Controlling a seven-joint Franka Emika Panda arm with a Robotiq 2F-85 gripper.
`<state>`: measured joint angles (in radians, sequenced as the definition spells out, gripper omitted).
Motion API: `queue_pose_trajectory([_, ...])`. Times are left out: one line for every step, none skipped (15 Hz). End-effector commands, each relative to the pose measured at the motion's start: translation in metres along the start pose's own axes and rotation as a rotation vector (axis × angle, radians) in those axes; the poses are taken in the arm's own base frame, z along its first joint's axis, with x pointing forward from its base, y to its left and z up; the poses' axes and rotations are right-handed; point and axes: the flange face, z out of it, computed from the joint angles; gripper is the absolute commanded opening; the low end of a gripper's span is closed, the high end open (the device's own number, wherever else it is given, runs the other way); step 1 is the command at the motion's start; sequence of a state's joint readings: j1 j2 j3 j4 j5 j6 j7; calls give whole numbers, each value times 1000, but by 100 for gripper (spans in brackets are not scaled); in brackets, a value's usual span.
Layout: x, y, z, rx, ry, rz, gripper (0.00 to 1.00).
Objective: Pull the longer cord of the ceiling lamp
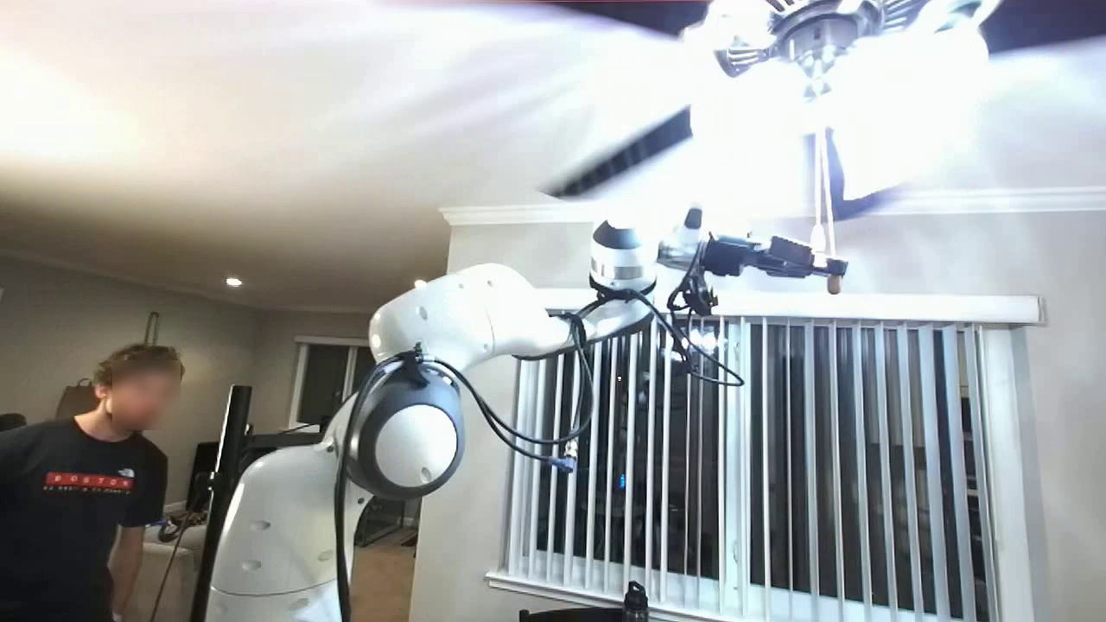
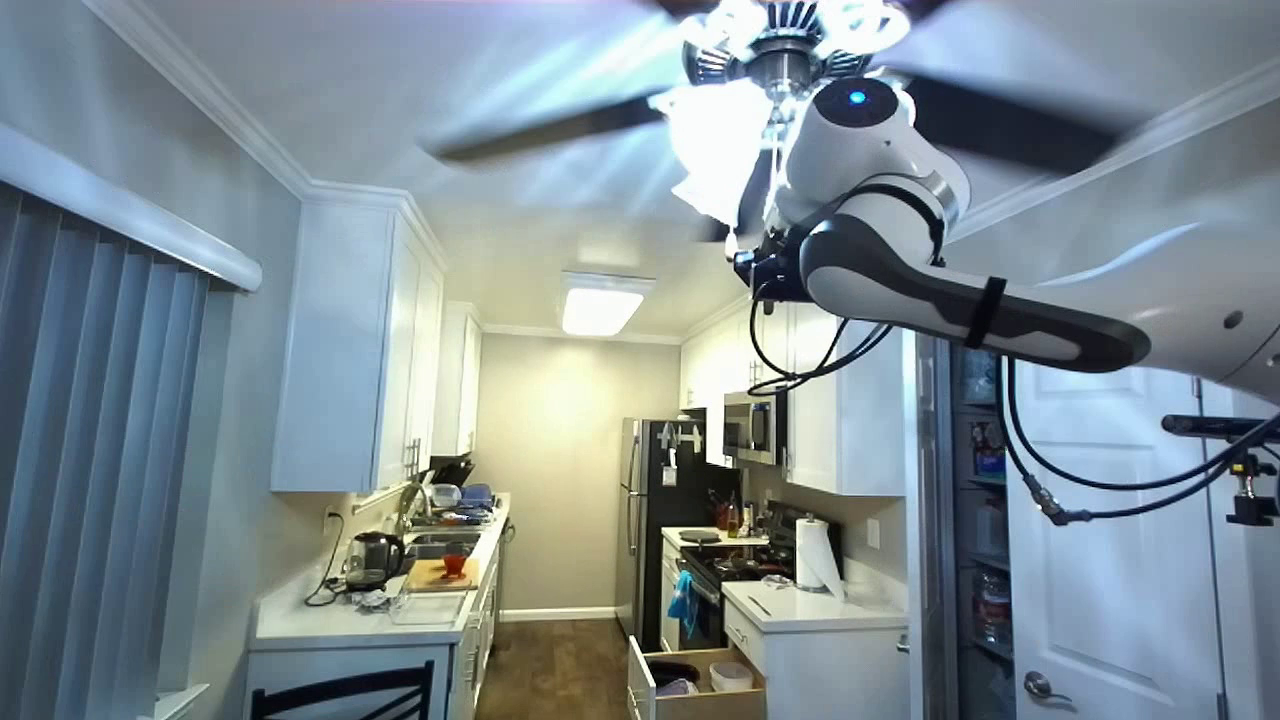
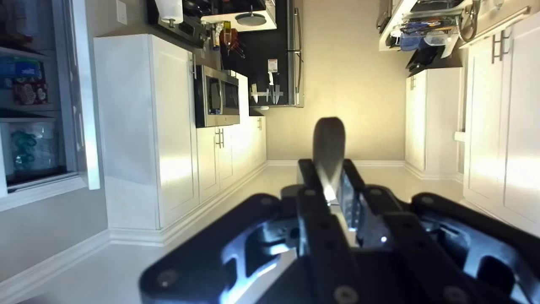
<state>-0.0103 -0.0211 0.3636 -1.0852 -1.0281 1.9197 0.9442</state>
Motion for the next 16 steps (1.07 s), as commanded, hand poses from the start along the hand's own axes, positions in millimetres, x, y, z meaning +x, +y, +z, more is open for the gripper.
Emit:
queue_pose_trajectory([-18,-2,19,-48,-72,-34,4])
queue_pose_trajectory([-16,-1,19,-44,-67,-30,4])
queue_pose_trajectory([-15,-1,17,-43,-64,-28,4])
queue_pose_trajectory([-12,-1,16,-36,-54,-23,4])
queue_pose_trajectory([-10,-1,13,-39,-47,-16,32])
queue_pose_trajectory([-7,-1,9,-29,-39,-11,42])
queue_pose_trajectory([-6,-1,7,-31,-38,-10,47])
queue_pose_trajectory([-6,-2,5,-33,-38,-11,54])
queue_pose_trajectory([-7,-3,5,-34,-40,-13,59])
queue_pose_trajectory([-8,-3,5,-38,-50,-21,66])
queue_pose_trajectory([-11,-3,6,-48,-63,-28,72])
queue_pose_trajectory([-17,-3,11,-64,-89,-46,78])
queue_pose_trajectory([-21,-2,14,-81,-110,-54,85])
queue_pose_trajectory([-26,-1,17,-101,-133,-65,91])
queue_pose_trajectory([-29,0,20,-116,-150,-69,98])
queue_pose_trajectory([-32,0,23,-128,-164,-71,99])
